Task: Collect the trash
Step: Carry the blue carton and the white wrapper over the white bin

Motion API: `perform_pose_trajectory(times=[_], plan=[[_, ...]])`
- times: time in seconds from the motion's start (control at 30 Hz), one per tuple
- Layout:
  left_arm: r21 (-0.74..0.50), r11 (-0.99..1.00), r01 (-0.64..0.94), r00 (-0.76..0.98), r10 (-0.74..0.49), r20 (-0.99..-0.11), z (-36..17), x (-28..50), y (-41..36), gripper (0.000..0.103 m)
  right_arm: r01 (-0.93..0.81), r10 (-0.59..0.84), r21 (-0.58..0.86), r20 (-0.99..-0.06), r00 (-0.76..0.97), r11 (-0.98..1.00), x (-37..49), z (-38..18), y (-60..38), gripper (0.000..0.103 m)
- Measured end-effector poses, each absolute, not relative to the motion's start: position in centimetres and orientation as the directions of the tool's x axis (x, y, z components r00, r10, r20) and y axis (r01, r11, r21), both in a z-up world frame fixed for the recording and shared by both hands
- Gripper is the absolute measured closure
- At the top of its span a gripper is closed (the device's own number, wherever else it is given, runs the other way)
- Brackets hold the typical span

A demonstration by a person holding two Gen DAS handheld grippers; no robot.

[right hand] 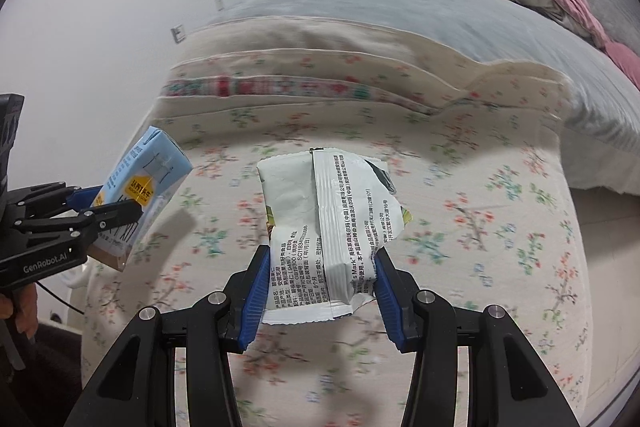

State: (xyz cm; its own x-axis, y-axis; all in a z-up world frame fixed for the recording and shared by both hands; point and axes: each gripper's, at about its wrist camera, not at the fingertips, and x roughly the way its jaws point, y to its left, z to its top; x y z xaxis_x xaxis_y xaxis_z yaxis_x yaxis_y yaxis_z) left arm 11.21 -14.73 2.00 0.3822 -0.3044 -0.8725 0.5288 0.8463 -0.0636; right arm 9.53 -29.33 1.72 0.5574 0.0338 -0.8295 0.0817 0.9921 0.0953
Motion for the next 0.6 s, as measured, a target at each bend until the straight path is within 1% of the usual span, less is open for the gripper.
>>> perform_pose_trajectory(times=[0.37, 0.6], plan=[[-0.044, 0.905, 0.423, 0.430, -0.244, -0.869, 2.7, 11.8, -6.2, 0.062, -0.040, 0.104, 0.098, -0.829, 0.549, 0.994, 12.9, 1.9, -22.1, 0.053], [-0.041, 0.938, 0.345, 0.450, -0.204, -0.870, 2.6, 12.7, -0.6, 0.062, -0.116, 0.139, 0.091, -0.839, 0.526, 0.989, 14.7, 1.1, -17.1, 0.053]])
